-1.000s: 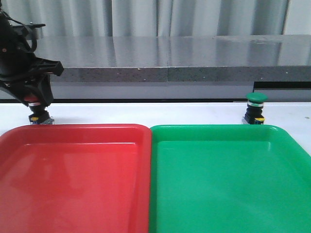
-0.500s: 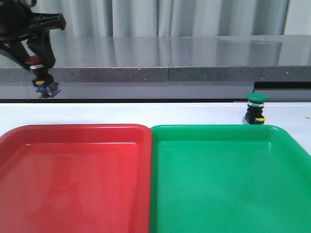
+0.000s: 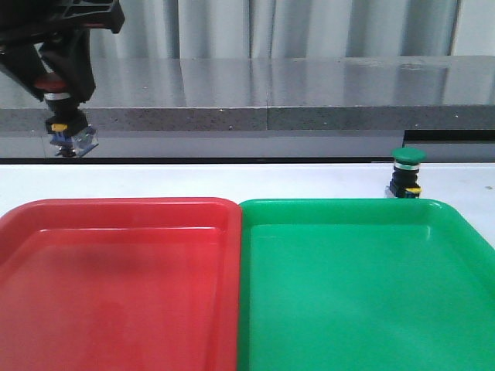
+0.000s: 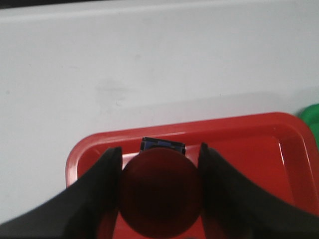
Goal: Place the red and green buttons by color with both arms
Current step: 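Lift the red push-button with the left gripper, then move the red push-button into the red tray and release it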
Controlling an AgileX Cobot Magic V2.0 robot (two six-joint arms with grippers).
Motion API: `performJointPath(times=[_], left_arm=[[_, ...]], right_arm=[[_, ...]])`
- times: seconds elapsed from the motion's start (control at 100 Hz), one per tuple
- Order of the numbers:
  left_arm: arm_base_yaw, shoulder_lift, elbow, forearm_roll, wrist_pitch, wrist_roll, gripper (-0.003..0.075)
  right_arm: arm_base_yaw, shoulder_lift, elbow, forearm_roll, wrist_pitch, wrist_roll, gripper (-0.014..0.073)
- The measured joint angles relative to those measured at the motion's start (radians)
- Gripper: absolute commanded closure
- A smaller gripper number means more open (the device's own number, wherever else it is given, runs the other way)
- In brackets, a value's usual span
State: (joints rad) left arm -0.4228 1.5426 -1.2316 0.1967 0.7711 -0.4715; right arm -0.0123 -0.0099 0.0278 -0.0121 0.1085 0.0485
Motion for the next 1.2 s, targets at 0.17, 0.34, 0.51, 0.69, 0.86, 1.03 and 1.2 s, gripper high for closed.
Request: performJointPath(times=[0.17, 0.34, 0.51, 0.69, 0.86, 1.03, 1.2], left_arm=[[-0.042, -0.087, 0.164, 0.020, -0.035, -0.081, 0.0552], [-0.098, -0.161, 0.321, 0.034, -0.103, -0.163, 0.0552], [-0.156, -0.181, 0.433, 0.037, -0.157, -0.219, 0.0552], [-0.177, -0.183, 0.519, 0.037, -0.231, -0.248, 0.0552], [-0.178, -0.183, 0.542, 0.041, -0.262, -0.257, 0.0552], [-0.178, -0.183, 0.547, 0.041, -0.279, -0.256, 0.0513], [-0.178, -0.183, 0.547, 0.047, -0.288, -0.256, 0.0356]], right_arm=[[0.000, 0.000, 0.000, 0.000, 0.000, 0.000, 0.0649], [0.000, 0.000, 0.000, 0.000, 0.000, 0.000, 0.0649], [0.000, 0.000, 0.000, 0.000, 0.000, 0.000, 0.0649], [0.000, 0.000, 0.000, 0.000, 0.000, 0.000, 0.0649], [0.000, 0.000, 0.000, 0.000, 0.000, 0.000, 0.0649], [0.000, 0.000, 0.000, 0.000, 0.000, 0.000, 0.0649], [0.000, 0.000, 0.000, 0.000, 0.000, 0.000, 0.0649]])
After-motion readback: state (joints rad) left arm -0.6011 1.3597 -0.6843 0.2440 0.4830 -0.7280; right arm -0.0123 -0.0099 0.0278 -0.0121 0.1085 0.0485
